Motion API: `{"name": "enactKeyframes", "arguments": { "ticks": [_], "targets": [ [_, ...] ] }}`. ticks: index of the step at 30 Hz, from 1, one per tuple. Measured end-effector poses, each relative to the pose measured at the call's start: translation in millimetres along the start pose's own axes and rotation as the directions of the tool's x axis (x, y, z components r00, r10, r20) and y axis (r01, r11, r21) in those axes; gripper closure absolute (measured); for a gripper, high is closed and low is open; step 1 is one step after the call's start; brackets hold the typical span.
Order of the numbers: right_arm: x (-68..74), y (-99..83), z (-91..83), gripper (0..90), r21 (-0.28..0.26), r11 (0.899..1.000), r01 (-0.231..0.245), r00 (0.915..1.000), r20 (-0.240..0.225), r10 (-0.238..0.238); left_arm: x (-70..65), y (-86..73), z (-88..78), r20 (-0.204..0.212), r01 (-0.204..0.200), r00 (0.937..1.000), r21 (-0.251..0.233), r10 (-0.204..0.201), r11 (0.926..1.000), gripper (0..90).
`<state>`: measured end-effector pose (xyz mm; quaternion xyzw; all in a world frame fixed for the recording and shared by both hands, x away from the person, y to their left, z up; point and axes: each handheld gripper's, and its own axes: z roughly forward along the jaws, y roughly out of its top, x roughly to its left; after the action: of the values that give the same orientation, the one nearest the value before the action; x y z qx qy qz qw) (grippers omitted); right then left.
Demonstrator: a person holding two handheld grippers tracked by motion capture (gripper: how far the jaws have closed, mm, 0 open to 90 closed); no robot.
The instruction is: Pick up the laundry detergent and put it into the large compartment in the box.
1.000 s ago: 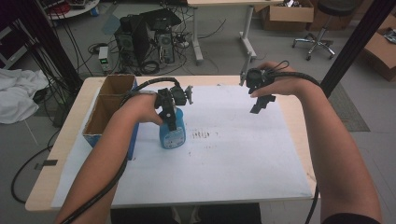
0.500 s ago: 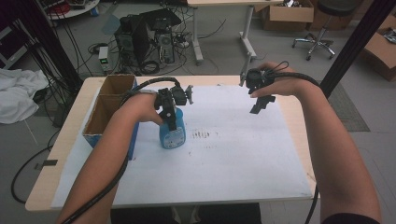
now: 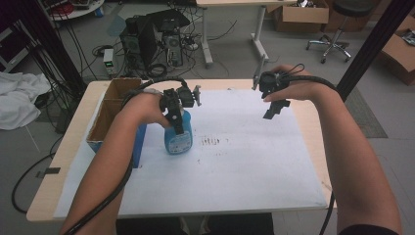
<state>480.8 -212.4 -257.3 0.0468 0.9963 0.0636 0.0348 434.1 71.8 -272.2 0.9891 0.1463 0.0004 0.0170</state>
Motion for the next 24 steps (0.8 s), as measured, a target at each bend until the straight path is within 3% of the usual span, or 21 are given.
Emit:
{"name": "enactKeyframes", "arguments": {
  "ticks": [7,14,15,16,17,18,20,21,22,23,24],
  "targets": [
    [2.5,0.5,-1.7,16.1,-0.005,1.000,0.002,1.0000,0.005,-0.002,-9.2,2.6,-22.6,-0.007,0.004,1.0000,0.028,-0.003,0.9996,39.5],
    [3.8,0.7,-2.5,16.2,-0.007,1.000,0.007,1.0000,0.006,-0.007,-14.7,0.5,-43.1,0.017,0.072,0.9972,0.045,-0.073,0.9964,39.5],
    [4.2,1.3,-2.6,16.1,-0.010,1.000,0.014,0.9999,0.006,-0.014,-15.3,-1.2,-49.5,0.024,0.123,0.9920,0.044,-0.124,0.9915,39.4],
    [4.2,1.3,-2.6,16.1,-0.010,1.000,0.014,0.9999,0.006,-0.014,-15.3,-1.2,-49.5,0.024,0.123,0.9920,0.044,-0.124,0.9915,39.5],
    [4.9,2.0,-2.8,16.1,-0.011,1.000,0.014,0.9999,0.008,-0.014,-15.8,-3.4,-55.0,0.020,0.161,0.9867,0.042,-0.161,0.9862,39.4],
    [5.2,2.4,-2.7,16.1,-0.014,1.000,0.016,0.9998,0.009,-0.015,-15.8,-3.4,-55.0,0.020,0.161,0.9867,0.042,-0.161,0.9862,39.4],
    [5.7,3.1,-2.8,16.1,-0.011,1.000,0.016,0.9998,0.007,-0.016,-15.8,-7.0,-63.7,0.013,0.212,0.9771,0.042,-0.213,0.9764,39.4],
    [5.6,3.4,-2.2,16.1,-0.015,1.000,0.021,0.9997,0.008,-0.021,-15.8,-7.0,-63.7,0.013,0.212,0.9771,0.042,-0.213,0.9764,39.4],
    [5.6,3.4,-2.2,16.1,-0.015,1.000,0.021,0.9997,0.008,-0.021,-15.5,-8.5,-66.8,0.011,0.232,0.9726,0.039,-0.232,0.9720,39.4],
    [6.5,4.1,-2.1,16.1,-0.010,1.000,0.018,0.9998,0.007,-0.018,-14.3,-12.1,-72.7,0.016,0.286,0.9579,0.031,-0.287,0.9577,39.4],
    [6.5,4.2,-2.0,16.1,-0.012,1.000,0.018,0.9998,0.008,-0.018,-14.3,-12.1,-72.7,0.016,0.286,0.9579,0.031,-0.287,0.9577,39.4]
  ]
}}
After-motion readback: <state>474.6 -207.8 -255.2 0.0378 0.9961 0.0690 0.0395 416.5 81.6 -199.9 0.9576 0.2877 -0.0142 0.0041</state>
